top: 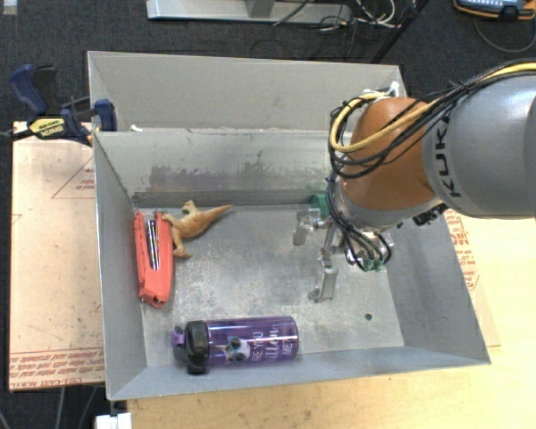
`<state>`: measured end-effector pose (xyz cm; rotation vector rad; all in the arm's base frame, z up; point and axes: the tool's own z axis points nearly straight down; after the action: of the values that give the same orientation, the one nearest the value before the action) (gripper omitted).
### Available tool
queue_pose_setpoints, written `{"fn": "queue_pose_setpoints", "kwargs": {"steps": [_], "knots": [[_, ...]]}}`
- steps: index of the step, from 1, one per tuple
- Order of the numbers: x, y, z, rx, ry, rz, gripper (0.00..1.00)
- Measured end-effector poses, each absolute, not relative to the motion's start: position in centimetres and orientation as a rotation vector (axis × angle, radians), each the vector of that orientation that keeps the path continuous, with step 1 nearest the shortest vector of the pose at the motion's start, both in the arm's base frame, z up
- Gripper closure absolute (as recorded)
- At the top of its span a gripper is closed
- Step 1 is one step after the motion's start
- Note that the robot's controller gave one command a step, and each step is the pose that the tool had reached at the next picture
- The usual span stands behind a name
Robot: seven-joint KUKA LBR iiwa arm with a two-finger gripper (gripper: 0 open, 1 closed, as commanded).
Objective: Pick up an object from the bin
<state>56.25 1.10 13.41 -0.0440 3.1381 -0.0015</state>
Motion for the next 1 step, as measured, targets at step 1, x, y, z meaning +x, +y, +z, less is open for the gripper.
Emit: {"fn": "queue_pose_setpoints", "kwargs": {"steps": [1], "knots": [[52.54, 3.07, 9.97, -0.116, 3.135, 0.006, 0.0]]}}
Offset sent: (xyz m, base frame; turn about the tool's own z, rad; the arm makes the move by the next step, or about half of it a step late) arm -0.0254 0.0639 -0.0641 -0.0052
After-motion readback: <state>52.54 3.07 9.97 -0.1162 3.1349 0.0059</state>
